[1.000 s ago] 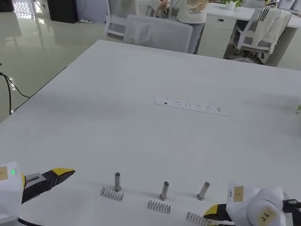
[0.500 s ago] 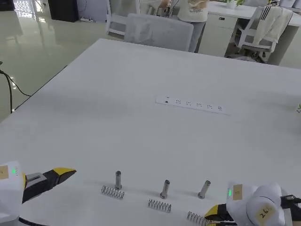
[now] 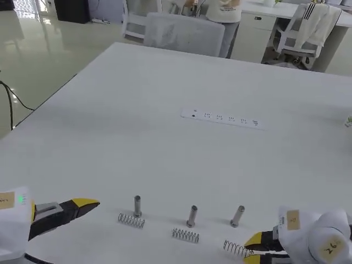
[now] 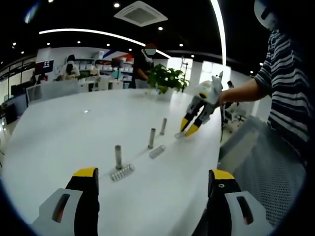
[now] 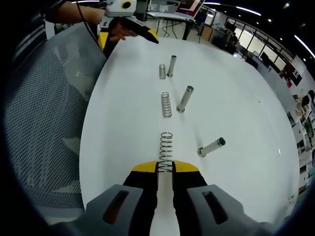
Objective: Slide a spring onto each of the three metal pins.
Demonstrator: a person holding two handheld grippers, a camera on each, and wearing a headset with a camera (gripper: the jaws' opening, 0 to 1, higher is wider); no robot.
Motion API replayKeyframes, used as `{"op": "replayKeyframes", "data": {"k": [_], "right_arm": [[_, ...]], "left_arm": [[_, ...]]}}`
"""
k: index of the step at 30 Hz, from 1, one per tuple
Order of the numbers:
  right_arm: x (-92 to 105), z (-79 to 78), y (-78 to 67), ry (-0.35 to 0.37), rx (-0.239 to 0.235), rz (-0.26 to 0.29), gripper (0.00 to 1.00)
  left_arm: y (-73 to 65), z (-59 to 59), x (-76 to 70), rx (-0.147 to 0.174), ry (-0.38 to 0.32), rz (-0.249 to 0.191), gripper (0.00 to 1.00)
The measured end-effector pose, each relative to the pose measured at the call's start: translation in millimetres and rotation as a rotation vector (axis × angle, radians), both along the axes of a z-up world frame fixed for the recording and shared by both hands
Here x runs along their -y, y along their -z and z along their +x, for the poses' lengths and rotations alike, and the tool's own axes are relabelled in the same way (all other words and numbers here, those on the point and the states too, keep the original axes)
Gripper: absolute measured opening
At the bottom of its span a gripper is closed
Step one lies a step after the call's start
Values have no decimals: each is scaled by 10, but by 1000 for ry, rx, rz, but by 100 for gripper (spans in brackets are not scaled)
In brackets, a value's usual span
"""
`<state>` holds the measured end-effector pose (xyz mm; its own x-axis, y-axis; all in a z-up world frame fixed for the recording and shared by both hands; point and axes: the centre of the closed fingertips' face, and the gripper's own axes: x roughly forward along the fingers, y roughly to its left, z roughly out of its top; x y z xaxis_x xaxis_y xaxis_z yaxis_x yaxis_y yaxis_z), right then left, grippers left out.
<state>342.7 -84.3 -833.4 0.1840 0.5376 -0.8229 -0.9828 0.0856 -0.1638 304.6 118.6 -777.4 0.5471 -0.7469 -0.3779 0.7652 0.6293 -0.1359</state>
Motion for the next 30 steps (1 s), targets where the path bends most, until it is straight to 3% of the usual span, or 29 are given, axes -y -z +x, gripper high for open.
{"op": "replayKeyframes", "data": {"k": [6,7,8,10,14,17,25,30], "right_arm": [[-78,-73,-111,-34,6,16,8],[-94,-85,-126,-40,7,19,8],[-118,-103,-146,-48,8,20,8],[-163,-139,-171,-59,4,26,8],[-230,-192,-200,-84,8,27,8],[-261,-214,-214,-97,5,27,8],[-351,-277,-232,-145,11,25,8],[-405,-294,-262,-159,17,34,8]], "left_arm": [[-13,7,89,-9,35,-9,84],[-18,-1,113,-18,45,-19,82],[-67,-11,175,-29,57,-61,79],[-140,-8,254,-21,76,-96,75],[-120,-8,368,-26,118,-74,72],[-135,-13,443,-30,145,-88,69],[-9,-37,672,-61,241,-53,59],[14,-12,839,-73,289,-57,50]]}}
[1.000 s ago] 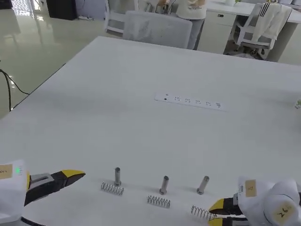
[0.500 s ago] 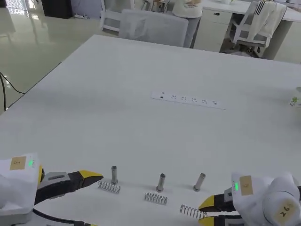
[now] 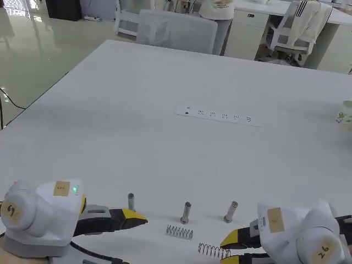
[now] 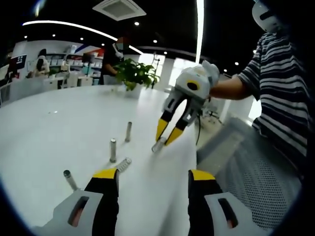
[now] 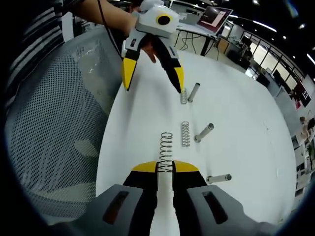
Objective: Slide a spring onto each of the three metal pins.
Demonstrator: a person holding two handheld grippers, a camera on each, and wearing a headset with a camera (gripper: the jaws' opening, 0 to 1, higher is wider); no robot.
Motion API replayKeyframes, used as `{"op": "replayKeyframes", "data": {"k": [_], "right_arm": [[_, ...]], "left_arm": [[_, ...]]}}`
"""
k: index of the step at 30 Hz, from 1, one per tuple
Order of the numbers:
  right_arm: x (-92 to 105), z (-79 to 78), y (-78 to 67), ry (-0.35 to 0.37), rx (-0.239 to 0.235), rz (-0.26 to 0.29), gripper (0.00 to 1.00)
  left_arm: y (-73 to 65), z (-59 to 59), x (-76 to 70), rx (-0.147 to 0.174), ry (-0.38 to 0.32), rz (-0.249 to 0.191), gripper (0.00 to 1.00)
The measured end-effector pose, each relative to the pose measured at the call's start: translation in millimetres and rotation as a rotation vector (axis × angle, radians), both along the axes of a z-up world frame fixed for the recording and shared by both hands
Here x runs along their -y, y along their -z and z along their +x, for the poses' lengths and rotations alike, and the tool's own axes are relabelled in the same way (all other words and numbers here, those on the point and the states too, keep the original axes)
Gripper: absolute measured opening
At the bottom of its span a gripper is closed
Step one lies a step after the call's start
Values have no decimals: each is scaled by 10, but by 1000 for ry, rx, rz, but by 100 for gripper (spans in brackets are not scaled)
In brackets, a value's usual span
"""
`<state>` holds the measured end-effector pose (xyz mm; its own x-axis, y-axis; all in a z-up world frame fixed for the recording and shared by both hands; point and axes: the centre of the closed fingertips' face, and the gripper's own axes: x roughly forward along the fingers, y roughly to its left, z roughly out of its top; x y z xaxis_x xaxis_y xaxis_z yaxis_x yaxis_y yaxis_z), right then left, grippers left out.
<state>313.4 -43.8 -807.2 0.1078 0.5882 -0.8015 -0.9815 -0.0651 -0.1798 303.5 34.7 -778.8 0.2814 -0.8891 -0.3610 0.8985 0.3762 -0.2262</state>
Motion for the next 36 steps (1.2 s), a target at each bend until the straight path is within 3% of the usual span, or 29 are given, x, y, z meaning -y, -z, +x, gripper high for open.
{"op": "replayKeyframes", "data": {"k": [7,16,26,36], "right_arm": [[-76,-63,-44,-37,5,12,8],[-105,-88,-79,-44,6,21,8],[-132,-107,-118,-48,1,38,8],[-164,-123,-154,-54,-5,54,8]], "left_arm": [[50,15,272,0,75,4,41],[67,52,475,-1,117,-1,31],[38,59,592,4,138,-16,21],[23,66,606,5,141,-24,13]]}}
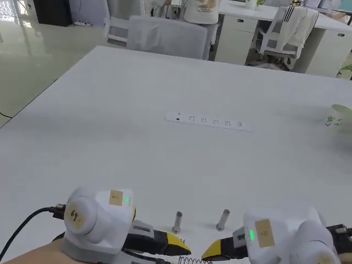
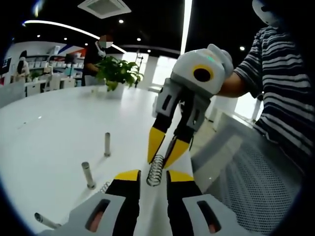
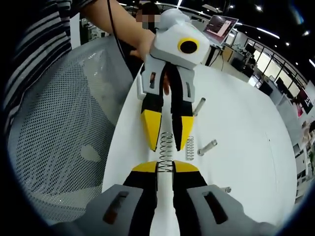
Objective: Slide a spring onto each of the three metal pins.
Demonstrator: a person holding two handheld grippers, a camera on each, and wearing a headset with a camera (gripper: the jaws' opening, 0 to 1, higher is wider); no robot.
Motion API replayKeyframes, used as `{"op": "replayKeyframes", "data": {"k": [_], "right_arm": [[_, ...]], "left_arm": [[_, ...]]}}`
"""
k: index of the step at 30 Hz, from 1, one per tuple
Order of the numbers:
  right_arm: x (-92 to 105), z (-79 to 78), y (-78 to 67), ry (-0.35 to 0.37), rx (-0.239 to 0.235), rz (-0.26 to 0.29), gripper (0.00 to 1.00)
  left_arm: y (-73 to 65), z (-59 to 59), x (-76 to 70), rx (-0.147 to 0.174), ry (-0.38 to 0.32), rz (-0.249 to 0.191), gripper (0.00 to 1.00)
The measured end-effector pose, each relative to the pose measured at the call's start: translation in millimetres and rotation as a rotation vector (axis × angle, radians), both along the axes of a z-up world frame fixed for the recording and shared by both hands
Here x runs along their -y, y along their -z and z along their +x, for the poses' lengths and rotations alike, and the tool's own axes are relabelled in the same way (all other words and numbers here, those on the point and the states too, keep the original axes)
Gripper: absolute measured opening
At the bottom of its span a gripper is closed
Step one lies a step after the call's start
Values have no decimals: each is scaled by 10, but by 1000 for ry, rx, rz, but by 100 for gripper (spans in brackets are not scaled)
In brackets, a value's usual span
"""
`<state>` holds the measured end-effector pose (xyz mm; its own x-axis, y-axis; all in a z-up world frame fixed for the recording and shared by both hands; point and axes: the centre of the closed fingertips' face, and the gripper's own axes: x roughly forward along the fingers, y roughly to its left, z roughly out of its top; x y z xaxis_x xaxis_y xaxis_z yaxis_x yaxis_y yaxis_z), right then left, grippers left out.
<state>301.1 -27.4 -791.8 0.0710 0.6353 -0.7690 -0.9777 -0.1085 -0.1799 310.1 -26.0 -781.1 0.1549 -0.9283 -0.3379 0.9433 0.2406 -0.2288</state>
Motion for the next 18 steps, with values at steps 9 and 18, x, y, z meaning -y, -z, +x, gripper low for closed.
{"op": "replayKeyframes", "data": {"k": [9,18], "right_arm": [[-20,6,-31,2,-5,14,8],[-29,-13,-28,-3,-5,13,8]], "left_arm": [[14,-20,-1,11,8,9,6],[-24,-23,4,18,13,0,4]]}}
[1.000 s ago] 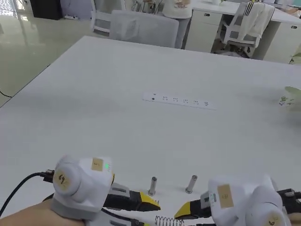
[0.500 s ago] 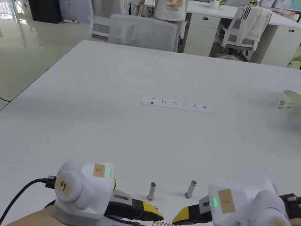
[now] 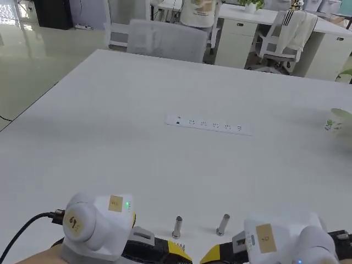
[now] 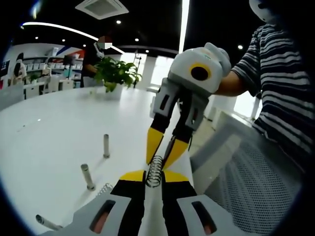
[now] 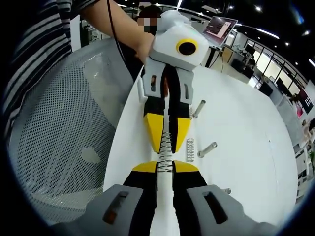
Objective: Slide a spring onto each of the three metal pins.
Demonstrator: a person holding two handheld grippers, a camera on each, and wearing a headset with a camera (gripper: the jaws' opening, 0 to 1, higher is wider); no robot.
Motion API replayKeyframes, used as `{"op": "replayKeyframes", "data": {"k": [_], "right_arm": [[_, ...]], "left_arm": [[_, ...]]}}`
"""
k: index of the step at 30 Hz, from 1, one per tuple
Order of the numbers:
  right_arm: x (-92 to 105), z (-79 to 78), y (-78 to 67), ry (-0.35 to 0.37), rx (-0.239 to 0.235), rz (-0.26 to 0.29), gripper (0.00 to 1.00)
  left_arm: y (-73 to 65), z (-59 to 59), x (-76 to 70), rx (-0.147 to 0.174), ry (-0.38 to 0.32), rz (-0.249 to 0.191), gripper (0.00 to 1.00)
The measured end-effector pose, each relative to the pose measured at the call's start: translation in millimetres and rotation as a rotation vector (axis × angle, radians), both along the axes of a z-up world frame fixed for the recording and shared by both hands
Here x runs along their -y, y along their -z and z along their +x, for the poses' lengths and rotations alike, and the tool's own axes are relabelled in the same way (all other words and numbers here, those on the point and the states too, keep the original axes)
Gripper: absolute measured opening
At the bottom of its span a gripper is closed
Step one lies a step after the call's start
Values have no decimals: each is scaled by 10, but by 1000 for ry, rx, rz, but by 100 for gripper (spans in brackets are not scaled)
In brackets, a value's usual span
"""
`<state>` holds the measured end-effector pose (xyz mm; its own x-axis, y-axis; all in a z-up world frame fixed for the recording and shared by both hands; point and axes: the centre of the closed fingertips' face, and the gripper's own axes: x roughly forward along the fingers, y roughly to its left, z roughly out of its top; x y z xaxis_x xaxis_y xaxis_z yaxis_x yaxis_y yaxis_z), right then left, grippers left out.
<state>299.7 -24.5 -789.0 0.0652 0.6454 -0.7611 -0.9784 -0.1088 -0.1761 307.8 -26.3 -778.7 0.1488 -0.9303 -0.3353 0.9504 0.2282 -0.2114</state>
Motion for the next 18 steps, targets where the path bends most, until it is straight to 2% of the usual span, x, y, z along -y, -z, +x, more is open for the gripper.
{"op": "replayKeyframes", "data": {"k": [18], "right_arm": [[7,3,-13,26,-36,35,8]], "left_arm": [[-21,-7,-1,23,1,-19,3]]}}
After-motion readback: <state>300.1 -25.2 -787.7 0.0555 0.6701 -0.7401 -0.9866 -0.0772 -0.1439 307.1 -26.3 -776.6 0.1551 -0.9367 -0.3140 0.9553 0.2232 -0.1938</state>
